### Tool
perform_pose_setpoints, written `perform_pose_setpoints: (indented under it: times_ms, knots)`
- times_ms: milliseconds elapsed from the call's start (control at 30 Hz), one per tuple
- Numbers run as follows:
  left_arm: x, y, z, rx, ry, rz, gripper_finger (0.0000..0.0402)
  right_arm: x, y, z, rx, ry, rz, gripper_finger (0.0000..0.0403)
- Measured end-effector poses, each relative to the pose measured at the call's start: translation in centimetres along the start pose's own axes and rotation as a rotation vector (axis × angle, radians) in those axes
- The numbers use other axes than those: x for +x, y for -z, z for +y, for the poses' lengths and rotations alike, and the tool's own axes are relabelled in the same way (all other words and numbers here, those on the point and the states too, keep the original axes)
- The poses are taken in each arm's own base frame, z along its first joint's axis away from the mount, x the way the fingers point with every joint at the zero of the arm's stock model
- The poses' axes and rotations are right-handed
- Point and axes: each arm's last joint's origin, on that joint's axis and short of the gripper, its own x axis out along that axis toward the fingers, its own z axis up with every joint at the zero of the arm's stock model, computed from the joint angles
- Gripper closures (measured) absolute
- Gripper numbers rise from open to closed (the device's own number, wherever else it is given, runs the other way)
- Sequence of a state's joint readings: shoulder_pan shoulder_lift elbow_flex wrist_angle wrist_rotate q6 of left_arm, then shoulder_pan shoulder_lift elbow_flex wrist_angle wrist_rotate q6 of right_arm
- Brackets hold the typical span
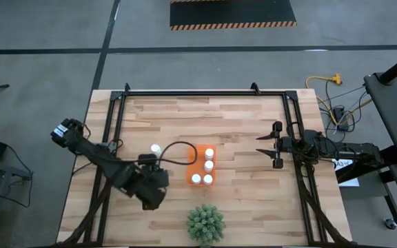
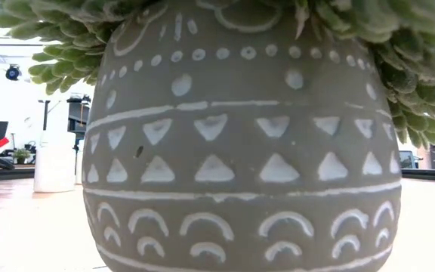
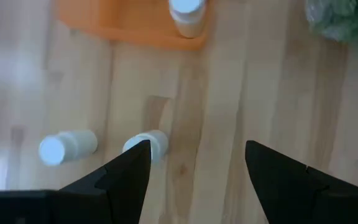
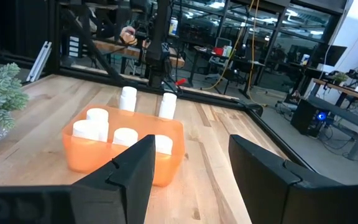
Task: Pick and place pill bottles into a basket
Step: Put the white pill bottle into the orange bin
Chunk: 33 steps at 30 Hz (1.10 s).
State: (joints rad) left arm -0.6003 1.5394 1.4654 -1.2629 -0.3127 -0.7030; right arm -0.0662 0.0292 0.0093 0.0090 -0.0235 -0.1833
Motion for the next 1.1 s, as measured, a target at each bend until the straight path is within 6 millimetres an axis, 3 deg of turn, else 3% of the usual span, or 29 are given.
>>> perform_pose_setpoints:
  times_ms: [300, 533, 667, 967, 1100]
  knots:
    - [1.4, -1.2, 2.0, 0.169, -0.061, 0.055, 0.0159, 0.0, 0.0, 0.0, 0.000, 0.000, 0.000, 0.0209]
    - [1.7, -1.6, 1.7, 0.061, -0.024, 0.013, 0.0159, 0.0, 0.0, 0.0, 0.000, 0.000, 0.000, 0.0209]
    - [2.5, -1.2, 1.7, 0.099, 0.016, 0.075, 0.0159, 0.0, 0.0, 0.0, 0.000, 0.000, 0.000, 0.0209]
    - [6.5, 1.4, 2.3, 0.195, 0.023, 0.200, 0.0159, 0.0, 0.0, 0.0, 0.000, 0.000, 0.000, 0.0209]
    - [6.9, 2.3, 3.3, 0.189, 0.034, 0.192, 0.0159, 0.0, 0.0, 0.0, 0.000, 0.000, 0.000, 0.0209]
